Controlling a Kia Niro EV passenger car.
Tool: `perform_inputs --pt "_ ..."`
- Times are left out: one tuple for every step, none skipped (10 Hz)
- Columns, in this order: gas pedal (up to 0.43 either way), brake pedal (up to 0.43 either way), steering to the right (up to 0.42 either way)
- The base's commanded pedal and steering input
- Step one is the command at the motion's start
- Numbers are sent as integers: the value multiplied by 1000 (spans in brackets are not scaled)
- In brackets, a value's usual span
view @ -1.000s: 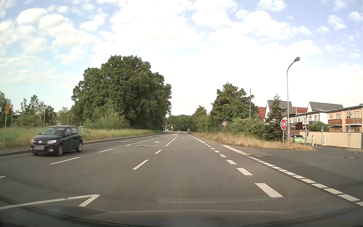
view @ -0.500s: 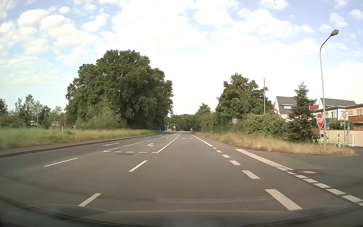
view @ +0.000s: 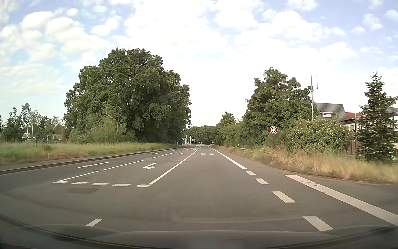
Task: Follow the waypoints while adhering to traffic rules and regulations
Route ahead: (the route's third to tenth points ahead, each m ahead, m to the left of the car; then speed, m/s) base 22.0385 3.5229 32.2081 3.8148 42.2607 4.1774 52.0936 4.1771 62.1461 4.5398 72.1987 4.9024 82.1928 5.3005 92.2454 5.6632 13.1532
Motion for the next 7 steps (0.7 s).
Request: perform_inputs --pt "20 30 -5" --pt "20 24 -5" --pt "20 30 -5" --pt "20 30 -5" --pt "20 30 -5" --pt "20 30 -5" --pt "20 30 -5"
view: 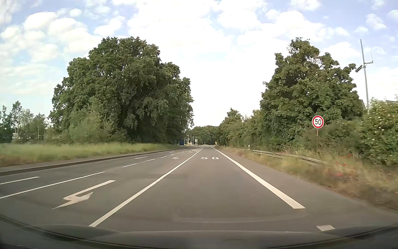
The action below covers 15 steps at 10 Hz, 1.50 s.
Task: Follow the waypoints while adhering to traffic rules and regulations
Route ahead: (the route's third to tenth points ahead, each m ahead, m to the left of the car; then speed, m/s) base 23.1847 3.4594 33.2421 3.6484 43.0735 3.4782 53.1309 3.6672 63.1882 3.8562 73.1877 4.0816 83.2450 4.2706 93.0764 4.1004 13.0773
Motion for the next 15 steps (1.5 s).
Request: perform_inputs --pt "20 30 -5" --pt "20 30 -5" --pt "20 30 -5" --pt "20 30 -5" --pt "20 30 -5" --pt "20 30 -5" --pt "20 30 -5" --pt "20 30 -4" --pt "8 30 -4" --pt "8 30 -3" --pt "8 30 -1" --pt "8 30 0" --pt "8 30 0" --pt "8 30 0" --pt "8 30 1"
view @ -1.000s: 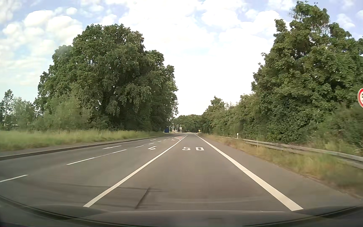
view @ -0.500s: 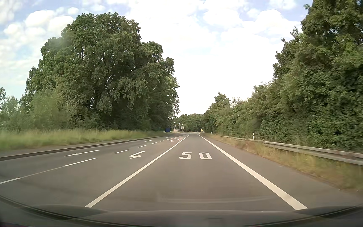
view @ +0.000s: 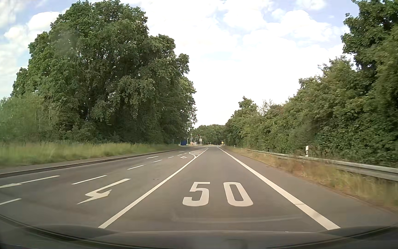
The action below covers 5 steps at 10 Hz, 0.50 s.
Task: Follow the waypoints while adhering to traffic rules and regulations
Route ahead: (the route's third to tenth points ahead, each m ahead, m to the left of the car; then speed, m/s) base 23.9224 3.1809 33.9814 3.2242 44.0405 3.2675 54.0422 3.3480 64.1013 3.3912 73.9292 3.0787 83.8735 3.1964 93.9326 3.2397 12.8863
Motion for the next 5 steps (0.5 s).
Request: perform_inputs --pt "8 30 2" --pt "8 30 3" --pt "8 30 3" --pt "8 30 3" --pt "8 30 2"
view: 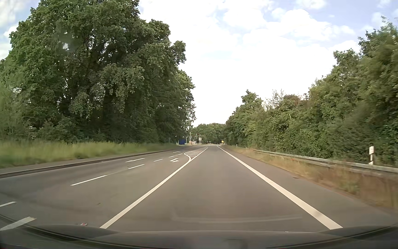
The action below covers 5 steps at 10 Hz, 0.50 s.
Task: Follow the waypoints while adhering to traffic rules and regulations
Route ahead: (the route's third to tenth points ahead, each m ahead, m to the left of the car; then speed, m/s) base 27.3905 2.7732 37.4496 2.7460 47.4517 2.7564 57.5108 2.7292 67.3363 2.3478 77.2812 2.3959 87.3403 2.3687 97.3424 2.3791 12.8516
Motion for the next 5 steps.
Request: perform_inputs --pt "8 30 2" --pt "8 30 3" --pt "8 30 3" --pt "8 30 3" --pt "8 30 3"
